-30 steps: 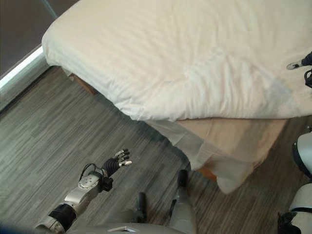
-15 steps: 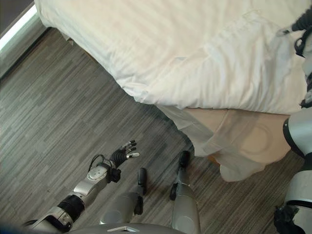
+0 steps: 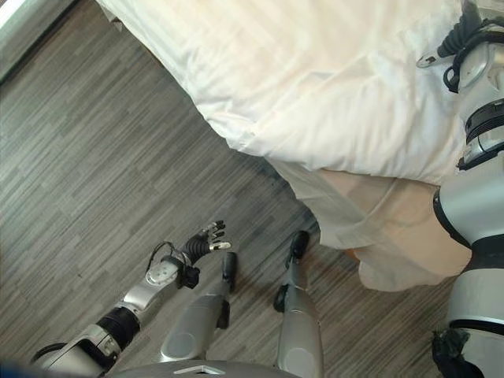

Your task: Making the bed.

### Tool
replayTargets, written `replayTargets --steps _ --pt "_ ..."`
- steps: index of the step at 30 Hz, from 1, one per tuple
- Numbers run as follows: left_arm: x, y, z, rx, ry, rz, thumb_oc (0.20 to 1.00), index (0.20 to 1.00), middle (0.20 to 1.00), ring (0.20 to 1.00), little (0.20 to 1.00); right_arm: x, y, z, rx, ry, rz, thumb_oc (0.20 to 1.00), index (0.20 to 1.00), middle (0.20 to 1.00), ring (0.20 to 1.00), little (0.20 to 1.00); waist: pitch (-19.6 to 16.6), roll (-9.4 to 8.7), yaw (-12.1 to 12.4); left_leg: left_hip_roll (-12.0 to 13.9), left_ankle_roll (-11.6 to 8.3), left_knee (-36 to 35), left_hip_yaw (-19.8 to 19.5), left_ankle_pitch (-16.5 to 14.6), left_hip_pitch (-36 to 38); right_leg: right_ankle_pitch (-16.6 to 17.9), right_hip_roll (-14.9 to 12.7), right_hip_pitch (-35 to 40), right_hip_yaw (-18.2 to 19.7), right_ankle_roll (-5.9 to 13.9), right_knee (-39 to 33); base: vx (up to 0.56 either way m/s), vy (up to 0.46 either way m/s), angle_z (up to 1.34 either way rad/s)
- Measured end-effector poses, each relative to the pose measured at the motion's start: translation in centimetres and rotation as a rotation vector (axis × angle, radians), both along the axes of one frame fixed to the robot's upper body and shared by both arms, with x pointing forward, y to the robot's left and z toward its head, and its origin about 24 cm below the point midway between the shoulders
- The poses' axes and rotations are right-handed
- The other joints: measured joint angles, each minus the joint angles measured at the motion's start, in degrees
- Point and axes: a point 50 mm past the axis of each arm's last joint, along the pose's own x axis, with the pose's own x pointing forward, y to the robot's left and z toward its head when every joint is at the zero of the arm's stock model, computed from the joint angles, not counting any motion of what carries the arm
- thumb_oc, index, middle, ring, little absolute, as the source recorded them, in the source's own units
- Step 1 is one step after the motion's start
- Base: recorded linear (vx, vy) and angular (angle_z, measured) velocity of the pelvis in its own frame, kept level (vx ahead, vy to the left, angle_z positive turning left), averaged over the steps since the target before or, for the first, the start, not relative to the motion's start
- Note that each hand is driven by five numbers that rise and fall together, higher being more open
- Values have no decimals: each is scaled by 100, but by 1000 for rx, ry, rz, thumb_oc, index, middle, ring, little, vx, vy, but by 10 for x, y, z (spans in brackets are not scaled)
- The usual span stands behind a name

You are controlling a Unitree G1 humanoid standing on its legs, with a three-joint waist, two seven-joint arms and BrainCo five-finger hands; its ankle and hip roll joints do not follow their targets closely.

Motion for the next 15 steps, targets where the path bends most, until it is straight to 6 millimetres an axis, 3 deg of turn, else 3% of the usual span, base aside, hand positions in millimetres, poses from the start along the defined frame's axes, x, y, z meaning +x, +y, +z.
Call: replayTargets --steps 4,8,10,11,12,15 --pt "1 3 -2 10 10 15 1000 1000 1000 1000 1000 -6 -12 -4 78 -18 -45 1000 1000 1000 1000 1000 58 -5 -7 -4 0 19 0 0 -85 8 -2 -77 1 -10 1 0 0 0" --pt "4 4 0 11 4 33 1000 1000 1000 1000 1000 -9 -24 -25 253 -38 -46 1000 1000 1000 1000 1000 92 -24 5 -32 0 55 -29 0 -189 18 -11 -150 -9 -23 1 -4 6 2" --pt "5 5 0 15 7 37 1000 1000 1000 1000 1000 -9 -28 -46 317 -18 -45 1000 1000 1000 1000 1000 114 -44 11 -29 0 57 -41 1 -202 19 -7 -158 -12 -25 1 0 0 0" --pt "5 6 -2 18 13 46 1000 1000 1000 1000 1000 -8 -31 -63 358 -12 -45 649 649 649 649 649 115 -47 9 -29 0 59 -53 1 -205 19 -7 -157 -13 -24 1 0 0 0" --pt "5 8 -3 20 17 55 1000 1000 1000 1000 1000 -7 -29 -67 384 -32 -31 200 200 200 200 200 122 -58 -8 -30 0 59 -60 1 -201 19 -8 -155 -9 -24 1 0 0 0" --pt "7 13 -2 22 16 83 1000 1000 1000 1000 1000 -4 -25 -69 419 -58 -7 200 200 200 200 200 161 -127 -48 -35 0 63 -55 1 -154 23 -4 -117 7 -29 1 -4 50 -3"
